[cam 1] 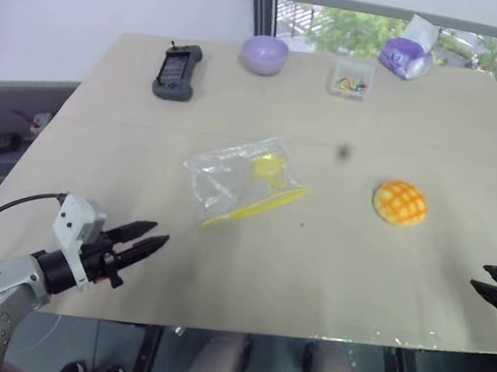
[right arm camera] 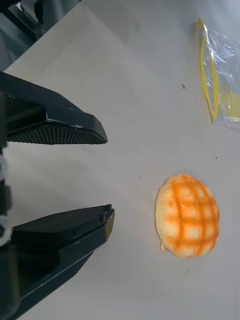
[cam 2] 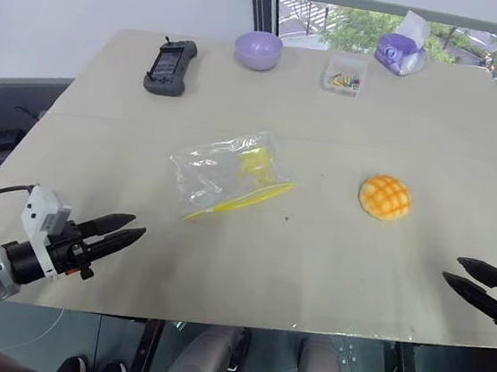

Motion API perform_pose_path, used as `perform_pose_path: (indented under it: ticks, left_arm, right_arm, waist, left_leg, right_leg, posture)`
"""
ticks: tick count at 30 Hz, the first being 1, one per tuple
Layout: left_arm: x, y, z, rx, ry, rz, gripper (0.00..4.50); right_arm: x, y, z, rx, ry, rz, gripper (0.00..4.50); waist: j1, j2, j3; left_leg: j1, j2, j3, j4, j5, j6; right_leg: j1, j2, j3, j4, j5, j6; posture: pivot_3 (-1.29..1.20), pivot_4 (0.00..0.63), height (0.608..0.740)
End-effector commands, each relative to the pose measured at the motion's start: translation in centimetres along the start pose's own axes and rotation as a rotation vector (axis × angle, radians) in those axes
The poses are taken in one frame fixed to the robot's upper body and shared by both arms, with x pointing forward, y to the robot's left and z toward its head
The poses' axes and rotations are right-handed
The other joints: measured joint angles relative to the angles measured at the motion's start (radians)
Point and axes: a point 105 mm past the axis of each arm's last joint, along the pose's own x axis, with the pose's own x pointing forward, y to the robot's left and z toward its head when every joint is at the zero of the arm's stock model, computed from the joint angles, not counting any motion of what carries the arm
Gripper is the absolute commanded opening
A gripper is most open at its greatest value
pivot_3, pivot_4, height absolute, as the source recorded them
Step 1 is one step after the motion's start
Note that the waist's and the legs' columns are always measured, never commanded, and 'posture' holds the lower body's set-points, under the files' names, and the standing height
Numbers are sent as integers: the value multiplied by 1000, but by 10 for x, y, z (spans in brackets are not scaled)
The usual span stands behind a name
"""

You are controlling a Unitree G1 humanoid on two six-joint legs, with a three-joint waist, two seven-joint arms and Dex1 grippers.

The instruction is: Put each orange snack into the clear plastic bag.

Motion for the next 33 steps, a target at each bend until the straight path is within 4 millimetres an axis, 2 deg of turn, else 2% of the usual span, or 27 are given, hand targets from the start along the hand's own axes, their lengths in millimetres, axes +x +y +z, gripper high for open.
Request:
perform_pose_path:
  ticks: [1, 24, 28, 31, 33]
  left_arm:
    - [-4, 2, -1, 53, 8, 18, 1980]
    - [7, 1, -3, 119, 15, 29, 1980]
    - [16, 8, -10, 224, 88, 95, 1980]
    - [25, 12, -6, 349, 80, 118, 1980]
    - [32, 17, -2, 312, 61, 148, 1980]
  right_arm:
    - [-4, -1, 12, -38, -22, -6, 2074]
    - [3, 3, 21, -42, -22, 10, 2074]
    - [5, 4, 21, -43, -27, 12, 2074]
    - [6, 4, 21, -43, -31, 12, 2074]
    - [6, 4, 21, -43, -32, 12, 2074]
  waist:
    - [0, 0, 0]
    - [13, 0, 0]
    - [13, 0, 0]
    - [14, 0, 0]
    - [14, 0, 0]
  left_leg:
    - [0, 0, 0, 0, 0, 0]
    - [-1, 0, 0, -1, 0, 0]
    - [-1, 0, 0, -1, 0, 0]
    - [-1, 0, 0, -1, 0, 0]
    - [-1, 0, 0, -1, 0, 0]
  right_leg:
    - [0, 0, 0, 0, 0, 0]
    - [0, 0, -1, -2, 0, 0]
    - [0, 0, -1, -2, 0, 0]
    - [0, 0, -1, -2, 0, 0]
    - [0, 0, -1, -2, 0, 0]
  posture:
    - [0, 150, 740]
    - [0, 150, 740]
    - [0, 150, 740]
    - [0, 150, 740]
    - [0, 150, 740]
